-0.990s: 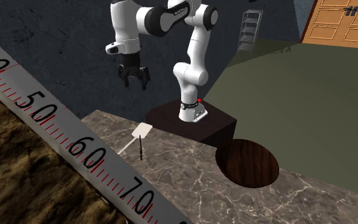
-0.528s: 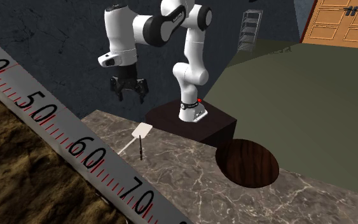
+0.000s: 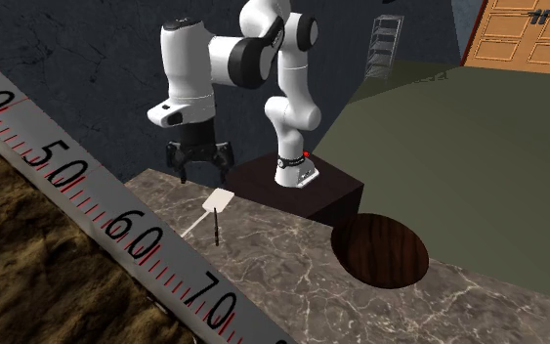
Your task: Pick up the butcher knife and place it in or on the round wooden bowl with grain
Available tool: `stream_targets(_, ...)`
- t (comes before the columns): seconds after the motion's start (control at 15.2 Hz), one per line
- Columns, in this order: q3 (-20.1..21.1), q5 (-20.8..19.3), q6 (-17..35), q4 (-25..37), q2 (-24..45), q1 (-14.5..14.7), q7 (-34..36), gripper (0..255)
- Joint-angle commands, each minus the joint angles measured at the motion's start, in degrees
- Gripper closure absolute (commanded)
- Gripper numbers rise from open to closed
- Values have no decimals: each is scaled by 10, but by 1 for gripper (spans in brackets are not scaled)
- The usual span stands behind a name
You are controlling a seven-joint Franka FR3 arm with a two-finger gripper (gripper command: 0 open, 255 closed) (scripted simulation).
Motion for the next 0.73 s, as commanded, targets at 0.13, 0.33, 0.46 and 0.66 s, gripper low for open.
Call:
stream_targets(0.13,21,-23,7,70,69,25,-14,0)
stream_targets(0.33,35,-43,5,124,118,46,-25,0)
stream_targets(0.46,39,-50,11,136,134,53,-29,0)
stream_targets(0.66,38,-51,32,119,139,53,-28,0)
